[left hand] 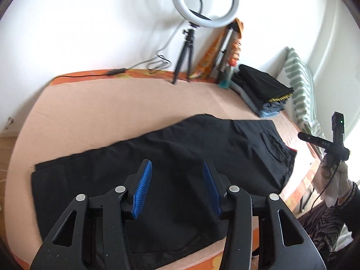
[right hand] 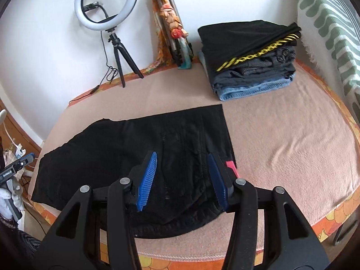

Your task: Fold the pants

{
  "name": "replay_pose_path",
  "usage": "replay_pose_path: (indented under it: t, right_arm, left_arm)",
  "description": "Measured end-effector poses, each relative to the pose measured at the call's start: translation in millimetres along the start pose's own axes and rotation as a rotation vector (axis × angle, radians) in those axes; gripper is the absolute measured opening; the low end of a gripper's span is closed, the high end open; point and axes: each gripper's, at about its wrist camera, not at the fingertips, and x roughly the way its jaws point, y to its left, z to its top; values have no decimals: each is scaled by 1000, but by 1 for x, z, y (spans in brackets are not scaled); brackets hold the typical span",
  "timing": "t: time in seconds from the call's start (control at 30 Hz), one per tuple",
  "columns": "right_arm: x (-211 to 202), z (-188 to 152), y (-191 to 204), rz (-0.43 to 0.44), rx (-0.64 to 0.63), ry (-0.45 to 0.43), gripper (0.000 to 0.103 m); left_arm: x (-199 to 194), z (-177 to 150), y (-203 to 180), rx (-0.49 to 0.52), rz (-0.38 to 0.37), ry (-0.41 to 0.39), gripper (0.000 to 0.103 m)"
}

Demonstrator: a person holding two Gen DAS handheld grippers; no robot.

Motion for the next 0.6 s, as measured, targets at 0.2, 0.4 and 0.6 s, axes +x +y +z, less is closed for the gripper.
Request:
replay_pose_path:
  t: [0.2,0.4,0.6]
  right_arm:
    - [32,34,49,132,-80,17,61]
    - [84,69,95,271,-108,62,66]
    - [146,80,133,327,-155,165,67]
  left_arm:
    - [-19,-4,78,-155,128,-50,59]
    - [-13,-25,142,-365,274,33,58]
    - [-6,-40,172,-423,296,49,56]
